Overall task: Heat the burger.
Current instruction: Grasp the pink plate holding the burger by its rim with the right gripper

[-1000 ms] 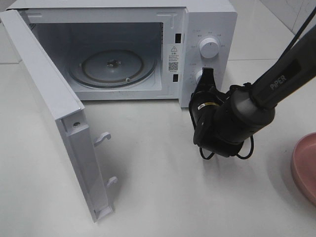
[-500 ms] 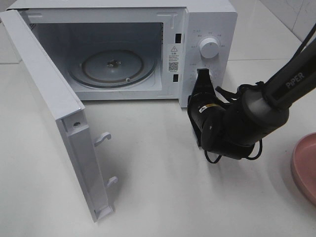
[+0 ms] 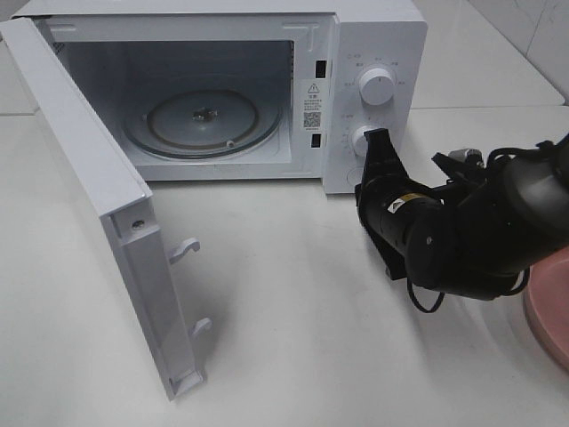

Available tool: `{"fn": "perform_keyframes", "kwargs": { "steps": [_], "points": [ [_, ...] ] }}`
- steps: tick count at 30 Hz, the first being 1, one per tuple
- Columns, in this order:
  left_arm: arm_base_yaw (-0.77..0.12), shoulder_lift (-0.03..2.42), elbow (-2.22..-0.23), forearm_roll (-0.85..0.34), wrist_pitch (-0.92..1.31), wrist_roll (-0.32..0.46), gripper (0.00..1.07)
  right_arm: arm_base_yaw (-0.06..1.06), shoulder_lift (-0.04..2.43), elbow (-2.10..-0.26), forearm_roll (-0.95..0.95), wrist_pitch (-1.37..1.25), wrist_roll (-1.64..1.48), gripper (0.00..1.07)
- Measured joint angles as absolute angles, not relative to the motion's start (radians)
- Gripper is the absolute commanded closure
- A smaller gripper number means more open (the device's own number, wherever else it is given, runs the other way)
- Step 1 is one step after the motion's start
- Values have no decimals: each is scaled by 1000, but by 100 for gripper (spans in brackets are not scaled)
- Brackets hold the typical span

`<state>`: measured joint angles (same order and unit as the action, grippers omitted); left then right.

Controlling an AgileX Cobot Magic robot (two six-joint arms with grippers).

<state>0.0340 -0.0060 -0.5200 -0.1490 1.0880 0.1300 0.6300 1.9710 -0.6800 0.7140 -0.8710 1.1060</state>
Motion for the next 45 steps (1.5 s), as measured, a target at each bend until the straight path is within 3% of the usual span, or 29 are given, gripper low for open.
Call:
{"fn": "perform_keyframes", "kwargs": {
  "steps": [9, 33, 45],
  "points": [
    [34, -6, -520, -149, 1088, 130, 10, 630, 1881, -632, 662, -732, 1001, 107],
    [34, -6, -520, -149, 1088, 130, 10, 630, 1608, -624, 555, -93, 223, 107],
    [34, -6, -520, -149, 1088, 130, 10, 630, 1415, -624, 215, 300, 141, 107]
  ]
}}
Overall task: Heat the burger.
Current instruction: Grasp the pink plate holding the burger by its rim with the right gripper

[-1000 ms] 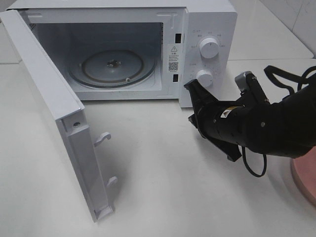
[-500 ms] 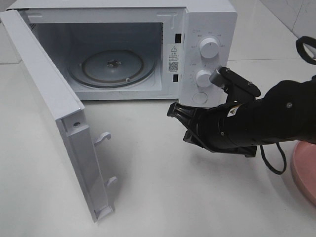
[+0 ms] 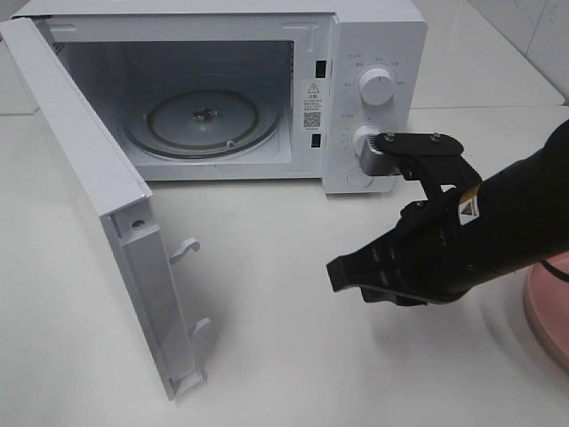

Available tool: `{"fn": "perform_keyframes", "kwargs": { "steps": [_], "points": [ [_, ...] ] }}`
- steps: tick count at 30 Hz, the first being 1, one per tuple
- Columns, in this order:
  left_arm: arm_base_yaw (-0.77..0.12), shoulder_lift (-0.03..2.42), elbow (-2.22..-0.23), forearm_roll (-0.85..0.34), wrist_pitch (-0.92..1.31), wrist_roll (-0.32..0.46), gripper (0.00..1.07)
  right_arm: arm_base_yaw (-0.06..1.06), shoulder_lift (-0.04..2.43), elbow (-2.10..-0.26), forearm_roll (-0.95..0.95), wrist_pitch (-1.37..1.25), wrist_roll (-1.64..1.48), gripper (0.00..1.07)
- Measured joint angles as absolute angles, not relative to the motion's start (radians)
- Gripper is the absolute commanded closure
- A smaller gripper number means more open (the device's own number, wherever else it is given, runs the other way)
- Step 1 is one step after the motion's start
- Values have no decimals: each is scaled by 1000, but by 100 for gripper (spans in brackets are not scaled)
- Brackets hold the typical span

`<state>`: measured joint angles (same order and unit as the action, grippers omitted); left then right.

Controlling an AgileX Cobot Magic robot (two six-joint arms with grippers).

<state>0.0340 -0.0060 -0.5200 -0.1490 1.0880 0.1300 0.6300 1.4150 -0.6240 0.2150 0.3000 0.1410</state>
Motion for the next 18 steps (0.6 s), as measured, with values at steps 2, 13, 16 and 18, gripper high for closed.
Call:
{"fn": "perform_keyframes", "kwargs": {
  "steps": [2, 13, 16, 18],
  "points": [
    [34, -6, -520, -149, 1088, 130, 10, 630, 1404, -624, 197, 337, 140, 107],
    [34, -6, -520, -149, 1088, 130, 10, 565, 1303, -624, 82, 654, 127, 100],
    [34, -6, -520, -149, 1088, 130, 10, 523, 1288, -625, 51, 713, 105, 92],
    [34, -6, -520, -149, 1088, 130, 10, 508, 1282, -627, 39, 735, 95, 88]
  ]
}}
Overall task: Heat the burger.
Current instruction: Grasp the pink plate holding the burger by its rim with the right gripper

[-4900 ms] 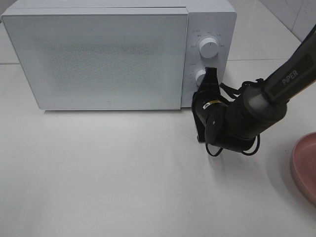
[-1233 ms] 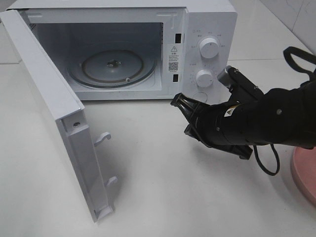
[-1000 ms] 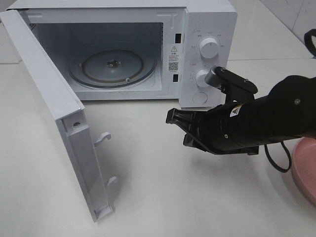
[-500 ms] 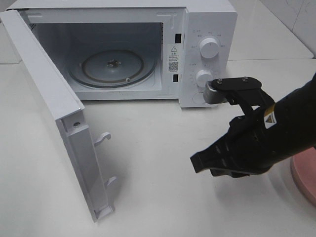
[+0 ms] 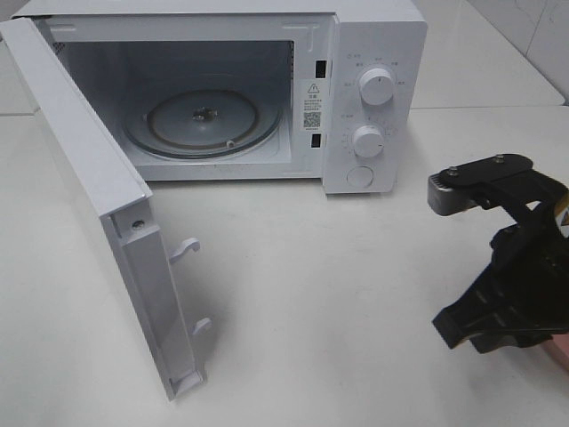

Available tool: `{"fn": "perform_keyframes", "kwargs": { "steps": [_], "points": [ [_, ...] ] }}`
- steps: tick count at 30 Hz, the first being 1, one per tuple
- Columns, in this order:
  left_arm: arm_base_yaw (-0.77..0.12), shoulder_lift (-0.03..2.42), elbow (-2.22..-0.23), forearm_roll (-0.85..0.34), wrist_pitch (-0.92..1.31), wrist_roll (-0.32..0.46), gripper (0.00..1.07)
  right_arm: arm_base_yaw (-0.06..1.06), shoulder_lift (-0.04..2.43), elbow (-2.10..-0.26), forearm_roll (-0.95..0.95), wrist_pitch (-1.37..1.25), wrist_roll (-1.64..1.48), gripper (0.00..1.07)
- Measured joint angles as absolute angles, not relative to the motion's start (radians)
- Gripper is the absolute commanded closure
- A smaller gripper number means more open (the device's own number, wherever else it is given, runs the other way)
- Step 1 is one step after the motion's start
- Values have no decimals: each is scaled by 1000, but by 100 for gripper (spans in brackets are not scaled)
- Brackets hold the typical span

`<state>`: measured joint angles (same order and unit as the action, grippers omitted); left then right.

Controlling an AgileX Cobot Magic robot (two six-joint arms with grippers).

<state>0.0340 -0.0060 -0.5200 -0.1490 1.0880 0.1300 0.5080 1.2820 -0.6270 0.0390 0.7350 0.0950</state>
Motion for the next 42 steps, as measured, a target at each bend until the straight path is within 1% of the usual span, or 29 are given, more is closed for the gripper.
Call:
{"fn": "perform_keyframes", "kwargs": {
  "steps": [1, 2, 3, 4, 5, 6, 7, 8, 10, 11, 12, 13, 14, 16, 18, 20, 21, 23, 24, 27, 29, 35, 37, 42],
  "points": [
    [34, -6, -520, -149, 1088, 130, 10, 481, 1271, -639, 16, 777, 87, 80],
    [34, -6, -520, -149, 1088, 130, 10, 481, 1271, -639, 16, 777, 87, 80],
    [34, -6, -520, -149, 1088, 130, 10, 454, 1262, -658, -6, 811, 86, 68],
    [34, -6, -520, -149, 1088, 130, 10, 440, 1256, -670, -19, 830, 86, 63],
    [34, -6, -520, -149, 1088, 130, 10, 440, 1256, -670, -19, 830, 86, 63],
    [34, -6, -520, -149, 1088, 130, 10, 413, 1248, -698, -42, 865, 85, 51],
    [34, -6, -520, -149, 1088, 130, 10, 404, 1245, -710, -54, 878, 84, 45],
    [34, -6, -520, -149, 1088, 130, 10, 404, 1245, -710, -54, 878, 84, 45],
    [34, -6, -520, -149, 1088, 130, 10, 366, 1232, -769, -106, 918, 81, 25],
    [34, -6, -520, -149, 1088, 130, 10, 366, 1232, -769, -106, 918, 81, 25],
    [34, -6, -520, -149, 1088, 130, 10, 357, 1231, -783, -117, 923, 81, 22],
    [34, -6, -520, -149, 1088, 130, 10, 357, 1231, -783, -117, 923, 81, 22],
    [34, -6, -520, -149, 1088, 130, 10, 341, 1231, -804, -142, 928, 80, 18],
    [34, -6, -520, -149, 1088, 130, 10, 332, 1231, -813, -152, 929, 80, 18],
    [34, -6, -520, -149, 1087, 130, 10, 287, 1231, -836, -161, 928, 79, 18],
    [34, -6, -520, -149, 1087, 130, 10, 276, 1231, -839, -162, 927, 77, 19],
    [34, -6, -520, -149, 1087, 130, 10, 245, 1235, -839, -166, 925, 77, 19],
    [34, -6, -520, -149, 1087, 130, 10, 231, 1241, -840, -168, 925, 77, 19],
    [34, -6, -520, -149, 1087, 130, 10, 208, 1259, -841, -170, 925, 77, 19],
    [34, -6, -520, -149, 1087, 130, 10, 198, 1272, -841, -169, 925, 77, 19],
    [34, -6, -520, -149, 1087, 130, 10, 168, 1324, -841, -169, 904, 79, 19],
    [34, -6, -520, -149, 1087, 130, 10, 143, 1380, -841, -167, 868, 87, 19],
    [34, -6, -520, -149, 1087, 130, 10, 126, 1438, -841, -154, 838, 88, 20],
    [34, -6, -520, -149, 1087, 130, 10, 120, 1501, -841, -133, 810, 88, 20]
  ]
}}
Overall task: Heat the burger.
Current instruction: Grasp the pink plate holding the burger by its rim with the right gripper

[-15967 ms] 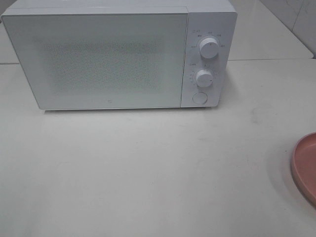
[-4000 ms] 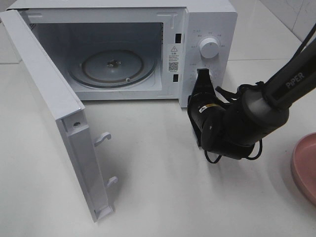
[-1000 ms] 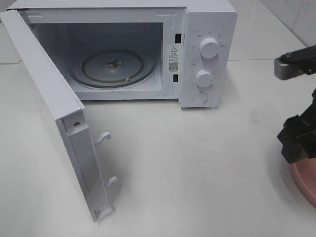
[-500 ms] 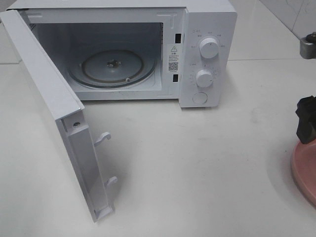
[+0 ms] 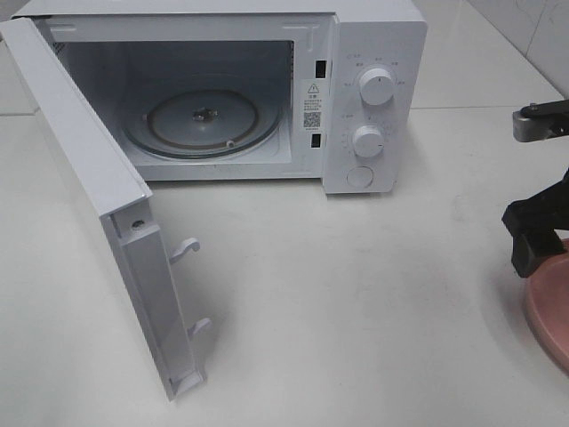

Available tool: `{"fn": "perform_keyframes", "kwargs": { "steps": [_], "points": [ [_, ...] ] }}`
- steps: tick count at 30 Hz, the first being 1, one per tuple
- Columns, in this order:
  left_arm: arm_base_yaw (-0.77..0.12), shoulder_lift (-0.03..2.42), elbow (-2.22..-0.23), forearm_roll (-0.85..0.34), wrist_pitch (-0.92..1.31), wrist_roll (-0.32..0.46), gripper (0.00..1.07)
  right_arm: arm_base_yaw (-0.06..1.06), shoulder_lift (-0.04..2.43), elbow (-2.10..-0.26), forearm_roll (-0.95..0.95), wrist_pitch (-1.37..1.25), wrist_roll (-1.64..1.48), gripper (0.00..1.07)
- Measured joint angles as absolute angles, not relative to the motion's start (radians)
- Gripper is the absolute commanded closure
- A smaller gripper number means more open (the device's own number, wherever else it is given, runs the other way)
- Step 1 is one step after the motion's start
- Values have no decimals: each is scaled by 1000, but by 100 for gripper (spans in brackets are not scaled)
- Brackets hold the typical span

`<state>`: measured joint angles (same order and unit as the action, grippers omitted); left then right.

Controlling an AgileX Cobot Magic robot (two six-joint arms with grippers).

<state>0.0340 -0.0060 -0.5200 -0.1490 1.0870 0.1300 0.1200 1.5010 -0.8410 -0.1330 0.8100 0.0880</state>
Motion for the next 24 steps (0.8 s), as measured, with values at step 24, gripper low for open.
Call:
{"fn": "perform_keyframes", "kwargs": {
  "steps": [24],
  "points": [
    [34, -6, -520, -149, 1087, 130, 10, 120, 1702, -814, -120, 703, 96, 24]
  ]
}}
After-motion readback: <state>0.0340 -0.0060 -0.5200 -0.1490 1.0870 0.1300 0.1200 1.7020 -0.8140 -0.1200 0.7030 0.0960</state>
